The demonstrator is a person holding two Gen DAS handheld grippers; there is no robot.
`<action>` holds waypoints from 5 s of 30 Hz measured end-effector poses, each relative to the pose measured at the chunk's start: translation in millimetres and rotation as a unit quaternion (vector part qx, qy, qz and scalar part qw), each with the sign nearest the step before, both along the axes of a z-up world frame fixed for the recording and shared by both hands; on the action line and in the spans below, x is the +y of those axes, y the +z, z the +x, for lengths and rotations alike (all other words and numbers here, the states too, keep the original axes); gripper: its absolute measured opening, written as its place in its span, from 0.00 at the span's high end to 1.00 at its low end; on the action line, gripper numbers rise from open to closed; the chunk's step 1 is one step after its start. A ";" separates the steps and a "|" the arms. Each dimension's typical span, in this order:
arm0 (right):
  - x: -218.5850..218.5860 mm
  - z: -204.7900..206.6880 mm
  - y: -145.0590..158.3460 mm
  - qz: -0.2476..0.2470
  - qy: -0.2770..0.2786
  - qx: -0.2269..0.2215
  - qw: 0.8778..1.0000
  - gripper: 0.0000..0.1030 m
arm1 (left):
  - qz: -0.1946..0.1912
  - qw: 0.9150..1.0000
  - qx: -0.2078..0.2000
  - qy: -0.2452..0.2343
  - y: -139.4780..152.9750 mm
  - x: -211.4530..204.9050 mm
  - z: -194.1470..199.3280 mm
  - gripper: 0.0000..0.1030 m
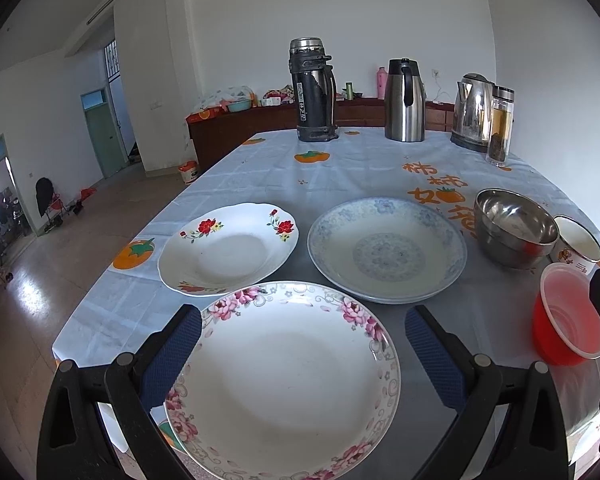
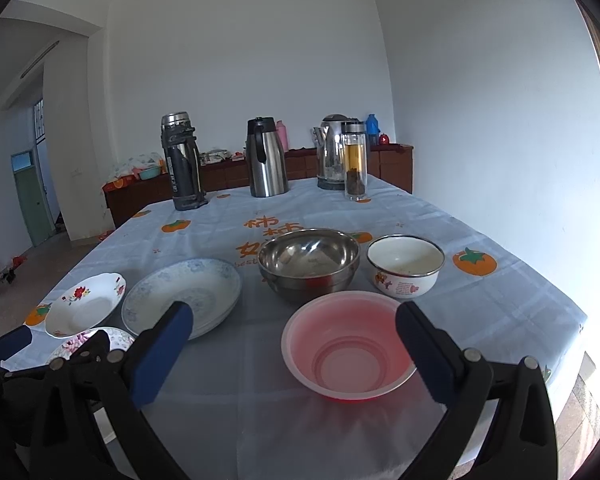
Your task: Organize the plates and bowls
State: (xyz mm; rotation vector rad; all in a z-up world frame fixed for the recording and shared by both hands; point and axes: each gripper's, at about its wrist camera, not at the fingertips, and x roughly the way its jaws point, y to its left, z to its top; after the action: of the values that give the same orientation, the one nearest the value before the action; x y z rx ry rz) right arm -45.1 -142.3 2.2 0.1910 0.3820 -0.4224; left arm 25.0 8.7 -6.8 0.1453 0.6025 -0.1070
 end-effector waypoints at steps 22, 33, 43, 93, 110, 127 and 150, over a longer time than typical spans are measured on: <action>39.8 46.1 -41.2 0.079 0.179 0.088 0.977 0.30 | 0.006 0.997 0.066 0.030 -22.8 104.9 1.1 0.00; 50.9 76.3 -68.2 0.118 0.227 0.129 0.958 0.49 | -0.024 0.991 0.126 0.031 -44.8 123.9 30.4 0.01; 58.7 89.6 -70.6 0.124 0.263 0.146 0.946 0.64 | -0.047 0.987 0.154 0.001 -53.3 118.5 50.4 0.39; 25.7 121.8 -48.2 0.174 0.259 0.136 0.940 0.82 | -0.070 0.988 0.098 -0.098 -4.5 58.5 86.9 0.62; -17.8 174.2 -53.9 0.189 0.170 0.153 0.955 0.82 | -0.045 0.980 0.127 -0.148 -25.3 -4.9 172.6 0.62; -34.2 199.4 -54.5 0.172 0.125 0.143 0.967 0.82 | -0.030 0.979 0.133 -0.150 -42.3 -22.1 194.3 0.61; -9.5 177.3 -40.6 0.129 0.131 0.107 0.977 0.26 | 0.010 0.998 0.035 -0.055 -5.6 14.1 157.9 0.32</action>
State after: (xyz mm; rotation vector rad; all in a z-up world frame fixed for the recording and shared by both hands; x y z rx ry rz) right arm 132.2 -151.8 -38.3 0.3444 0.6653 -0.1316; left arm 182.9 22.8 -12.5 0.1949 0.6655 -0.2125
